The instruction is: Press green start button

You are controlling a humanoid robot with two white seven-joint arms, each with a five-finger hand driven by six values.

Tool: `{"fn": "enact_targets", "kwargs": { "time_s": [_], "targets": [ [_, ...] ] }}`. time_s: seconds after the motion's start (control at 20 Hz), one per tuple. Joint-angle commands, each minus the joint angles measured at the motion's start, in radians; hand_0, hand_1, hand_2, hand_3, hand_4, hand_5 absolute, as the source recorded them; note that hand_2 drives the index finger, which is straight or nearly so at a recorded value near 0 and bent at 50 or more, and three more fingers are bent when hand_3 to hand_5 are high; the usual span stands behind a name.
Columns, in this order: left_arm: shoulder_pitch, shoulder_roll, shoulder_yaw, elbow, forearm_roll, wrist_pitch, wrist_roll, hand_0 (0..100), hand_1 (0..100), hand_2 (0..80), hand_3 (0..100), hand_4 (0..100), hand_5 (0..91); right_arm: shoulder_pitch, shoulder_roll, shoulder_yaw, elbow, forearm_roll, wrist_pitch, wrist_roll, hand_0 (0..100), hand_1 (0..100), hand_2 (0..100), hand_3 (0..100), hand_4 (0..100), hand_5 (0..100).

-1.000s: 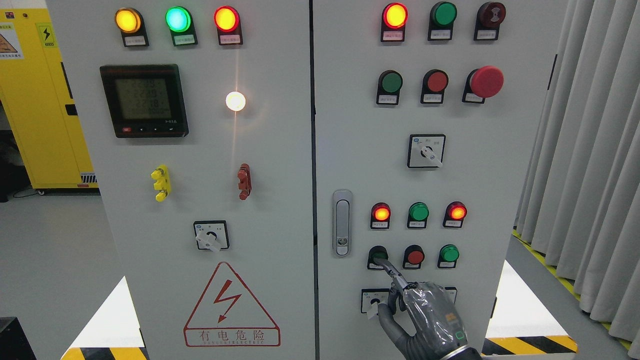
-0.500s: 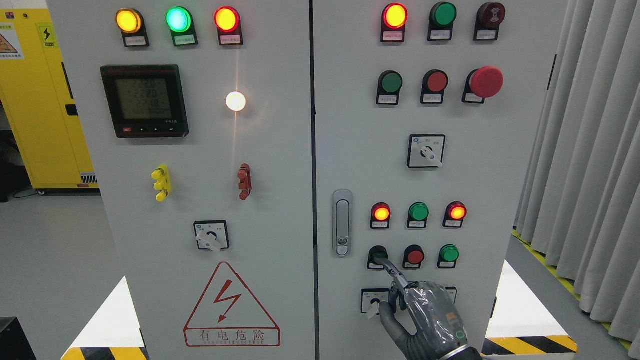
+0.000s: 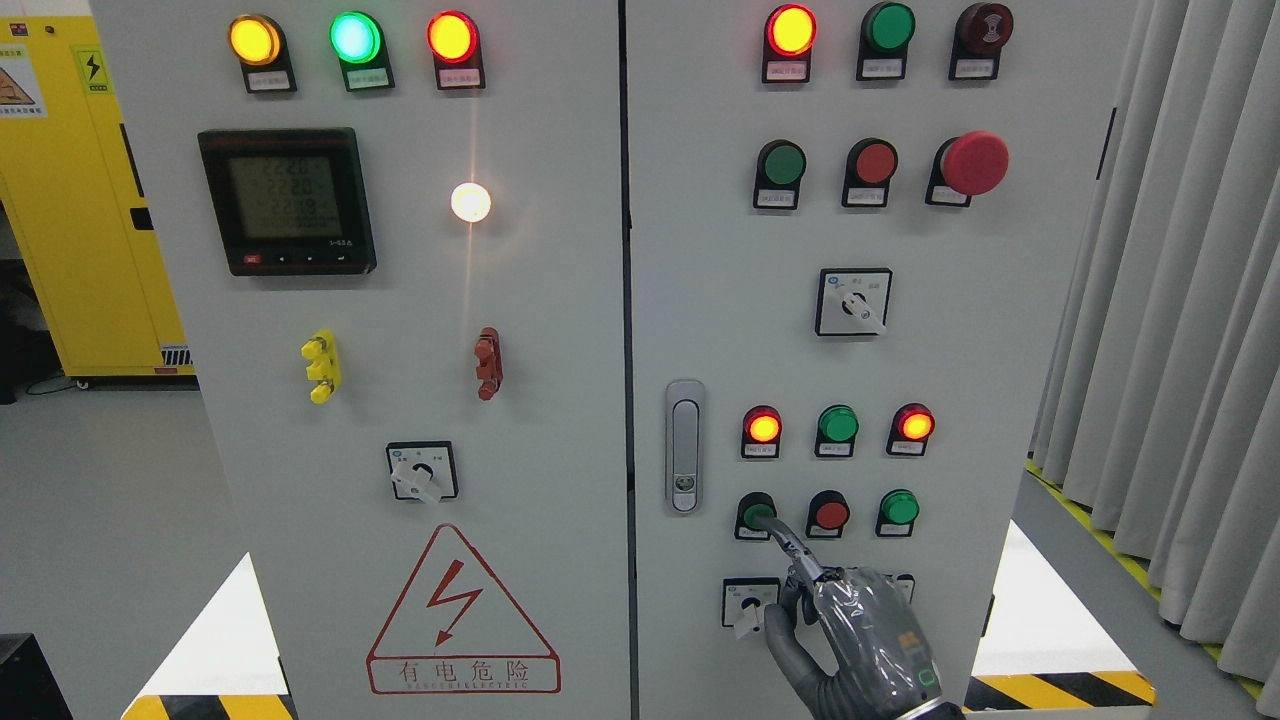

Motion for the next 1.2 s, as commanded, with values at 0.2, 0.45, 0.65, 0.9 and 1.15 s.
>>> {"fn": "enact_targets", "kwargs": {
  "time_s": [0.2, 0.45, 0.65, 0.9, 1.15],
  "targets": [
    [0.000, 0.000, 0.000, -0.001, 0.000, 0.000, 0.000, 12, 56, 0.0, 0, 0, 0.0, 0.038, -0.002, 0.019, -0.088, -0.191, -0.039, 0.011, 90, 93, 0, 78, 83, 86],
    [0.000, 0.000, 0.000, 0.000, 0.000, 0.000, 0.000, 12, 56, 0.0, 0, 0, 0.0, 0.115, -0.011, 0.060, -0.152, -0.356, -0.036, 0.011, 88, 92, 0, 70, 74, 77],
    [0.000, 0.000, 0.000, 0.000, 0.000, 0.000, 0.000, 12, 56, 0.0, 0, 0, 0.0, 0.194, -0.011, 0.073, -0.188, -0.490, -0.034, 0.009, 81, 85, 0, 52, 60, 66],
    [0.000, 0.000, 0.000, 0.000, 0.000, 0.000, 0.000, 12, 56, 0.0, 0, 0, 0.0, 0.262, -0.011, 0.080, -0.200, -0.585, -0.037, 0.008, 79, 81, 0, 25, 32, 34],
    [0.000, 0.000, 0.000, -0.001, 0.000, 0.000, 0.000, 12, 56, 0.0, 0, 0, 0.0, 0.262, -0.008, 0.071, -0.208, -0.587, -0.040, 0.004, 76, 78, 0, 9, 15, 13]
  ]
}}
